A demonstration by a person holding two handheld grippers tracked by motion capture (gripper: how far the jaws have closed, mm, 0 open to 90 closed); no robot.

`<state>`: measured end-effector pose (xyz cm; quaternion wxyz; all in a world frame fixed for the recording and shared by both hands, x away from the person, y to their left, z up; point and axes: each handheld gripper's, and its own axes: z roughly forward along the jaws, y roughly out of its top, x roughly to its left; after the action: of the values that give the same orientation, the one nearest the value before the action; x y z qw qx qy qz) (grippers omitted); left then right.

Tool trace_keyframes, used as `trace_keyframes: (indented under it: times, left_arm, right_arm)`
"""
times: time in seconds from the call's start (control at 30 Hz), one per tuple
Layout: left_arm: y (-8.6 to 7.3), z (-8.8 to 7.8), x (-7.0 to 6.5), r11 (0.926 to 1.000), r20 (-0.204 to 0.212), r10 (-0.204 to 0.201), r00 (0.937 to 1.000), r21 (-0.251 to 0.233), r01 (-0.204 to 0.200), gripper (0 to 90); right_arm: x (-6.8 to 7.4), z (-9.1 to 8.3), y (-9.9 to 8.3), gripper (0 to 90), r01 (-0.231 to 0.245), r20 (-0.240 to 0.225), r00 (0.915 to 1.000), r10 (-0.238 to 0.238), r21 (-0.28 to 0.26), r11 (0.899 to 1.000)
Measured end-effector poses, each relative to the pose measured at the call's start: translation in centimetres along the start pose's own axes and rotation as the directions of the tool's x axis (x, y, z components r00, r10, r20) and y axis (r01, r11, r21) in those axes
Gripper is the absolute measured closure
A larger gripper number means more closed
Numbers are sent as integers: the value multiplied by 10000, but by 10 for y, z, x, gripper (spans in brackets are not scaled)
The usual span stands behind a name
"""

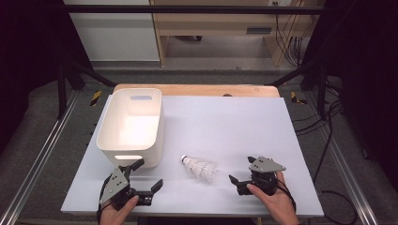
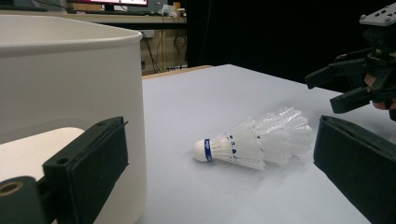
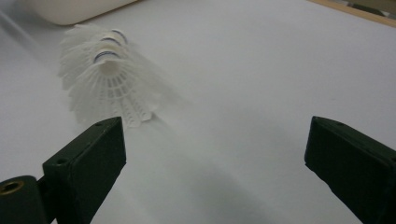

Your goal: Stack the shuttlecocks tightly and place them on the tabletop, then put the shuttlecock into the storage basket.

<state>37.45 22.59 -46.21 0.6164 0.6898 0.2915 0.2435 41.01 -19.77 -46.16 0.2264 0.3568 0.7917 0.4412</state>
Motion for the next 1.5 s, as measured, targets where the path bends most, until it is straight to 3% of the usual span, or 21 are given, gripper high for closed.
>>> trace_keyframes:
  times: [0.1,0.2,0.37,0.53,0.77,0.97,1.13,1.5]
  left_arm:
    - [0,0,1,10000,28,-17,10000,4,17,27]
    - [0,1,1,10000,67,-71,10000,-7,71,27]
    - [0,1,0,10000,95,-24,10000,-27,25,27]
    - [0,2,0,10000,185,46,9998,73,-48,27]
    - [3,12,-13,9963,863,382,9955,734,-446,28]
    - [10,33,-29,9857,1538,739,9853,1388,-956,27]
    - [16,51,-33,9731,2029,1057,9735,1803,-1433,29]
    - [26,83,-39,9511,2739,1507,9499,2218,-2149,30]
  right_arm:
    - [-11,-3,-2,60,-399,411,9983,414,-368,9985]
    - [-24,-7,-4,74,-877,1027,9900,970,-919,9919]
    - [-38,-18,-10,76,-949,1772,9752,1329,-2076,9736]
    - [-46,-24,-17,73,-1096,2045,9646,1668,-2645,9581]
    - [-49,-28,-21,64,-1209,2081,9612,1812,-2730,9544]
    - [-50,-30,-23,55,-1263,2156,9579,1893,-2755,9530]
    - [-48,-29,-24,50,-1217,2104,9606,1818,-2698,9552]
    - [-47,-29,-25,46,-1158,2032,9634,1748,-2724,9552]
